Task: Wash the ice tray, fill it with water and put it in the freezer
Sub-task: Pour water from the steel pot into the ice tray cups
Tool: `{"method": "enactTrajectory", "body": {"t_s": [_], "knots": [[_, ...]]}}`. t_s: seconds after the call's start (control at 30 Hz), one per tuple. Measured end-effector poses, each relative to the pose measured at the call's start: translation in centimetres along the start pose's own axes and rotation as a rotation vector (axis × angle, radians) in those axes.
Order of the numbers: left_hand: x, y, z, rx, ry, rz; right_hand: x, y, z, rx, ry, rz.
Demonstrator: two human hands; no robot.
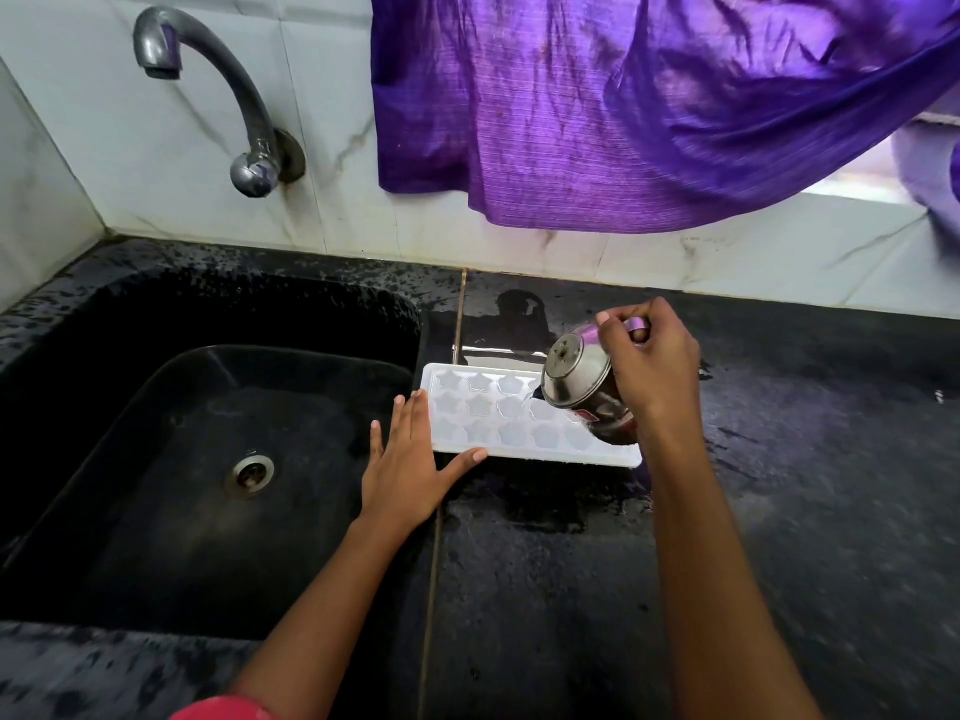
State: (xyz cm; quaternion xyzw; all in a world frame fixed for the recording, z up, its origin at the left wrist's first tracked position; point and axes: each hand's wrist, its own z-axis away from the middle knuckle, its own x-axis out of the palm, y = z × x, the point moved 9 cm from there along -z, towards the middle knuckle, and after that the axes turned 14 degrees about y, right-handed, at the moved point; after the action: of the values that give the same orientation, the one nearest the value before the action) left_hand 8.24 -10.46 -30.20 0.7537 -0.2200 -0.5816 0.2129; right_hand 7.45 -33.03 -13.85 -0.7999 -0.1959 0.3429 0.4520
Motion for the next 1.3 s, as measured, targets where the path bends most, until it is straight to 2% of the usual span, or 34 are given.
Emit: {"method": "enactTrajectory", "body": {"t_s": [0.53, 0.97, 1.3], "knots": [[0.1, -0.1, 0.0, -0.001, -0.004, -0.011, 0.1, 0.5, -0.3, -0.001, 0.013, -0.007], [0.2, -0.2, -0.1, -0.007, -0.007, -0.017, 0.6, 3.0, 0.0, 0.270, -0.009, -0.229], [0.2, 0.0, -0.1, -0.004, -0.014, -0.014, 2.1, 1.6, 0.8, 0.181, -0.040, -0.165]]}}
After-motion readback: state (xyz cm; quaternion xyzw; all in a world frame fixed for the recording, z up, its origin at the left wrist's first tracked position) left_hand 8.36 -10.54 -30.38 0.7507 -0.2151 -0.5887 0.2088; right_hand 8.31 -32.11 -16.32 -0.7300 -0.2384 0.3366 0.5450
